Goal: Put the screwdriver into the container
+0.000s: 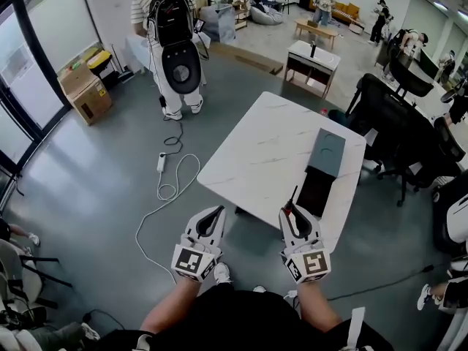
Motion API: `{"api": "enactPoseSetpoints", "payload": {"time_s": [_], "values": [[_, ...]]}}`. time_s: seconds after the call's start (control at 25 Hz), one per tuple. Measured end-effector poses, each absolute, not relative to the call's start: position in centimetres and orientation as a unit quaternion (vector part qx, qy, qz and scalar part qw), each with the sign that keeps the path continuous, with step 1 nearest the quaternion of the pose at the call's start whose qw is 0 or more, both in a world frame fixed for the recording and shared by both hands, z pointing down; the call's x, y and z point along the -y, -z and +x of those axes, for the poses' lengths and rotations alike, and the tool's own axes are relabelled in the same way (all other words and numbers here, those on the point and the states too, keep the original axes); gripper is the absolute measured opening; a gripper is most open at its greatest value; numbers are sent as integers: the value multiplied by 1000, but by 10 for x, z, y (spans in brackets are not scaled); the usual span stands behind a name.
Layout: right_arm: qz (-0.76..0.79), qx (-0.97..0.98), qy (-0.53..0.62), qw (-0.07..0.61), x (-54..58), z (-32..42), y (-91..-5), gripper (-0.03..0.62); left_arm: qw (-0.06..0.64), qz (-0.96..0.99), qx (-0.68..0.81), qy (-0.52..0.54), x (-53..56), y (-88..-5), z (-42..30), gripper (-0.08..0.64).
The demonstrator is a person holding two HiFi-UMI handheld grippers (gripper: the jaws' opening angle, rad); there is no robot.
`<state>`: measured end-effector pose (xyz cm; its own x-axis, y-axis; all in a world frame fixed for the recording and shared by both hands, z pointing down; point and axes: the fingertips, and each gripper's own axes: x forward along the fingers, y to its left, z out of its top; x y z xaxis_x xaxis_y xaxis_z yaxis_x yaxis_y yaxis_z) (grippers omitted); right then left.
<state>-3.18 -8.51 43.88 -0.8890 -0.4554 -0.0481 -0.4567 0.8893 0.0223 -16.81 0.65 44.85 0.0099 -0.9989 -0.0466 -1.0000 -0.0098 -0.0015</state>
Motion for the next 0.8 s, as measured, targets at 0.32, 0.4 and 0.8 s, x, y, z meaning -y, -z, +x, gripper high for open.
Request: {"api": "enactPoseSetpoints", "payload": {"time_s": [0.32,0.4,0.8], "values": [[-268,-963,-22,25,92,-93,-430,109,10,-727,-687,2,9,-453,-248,5],[-279,-960,-22,23,93,-101,-430,109,15,-731,-682,6,9,-452,-257,5],[-322,-946,-24,-6,112,-103,-442,109,11,-758,-653,-8,37,-456,-266,5]]}}
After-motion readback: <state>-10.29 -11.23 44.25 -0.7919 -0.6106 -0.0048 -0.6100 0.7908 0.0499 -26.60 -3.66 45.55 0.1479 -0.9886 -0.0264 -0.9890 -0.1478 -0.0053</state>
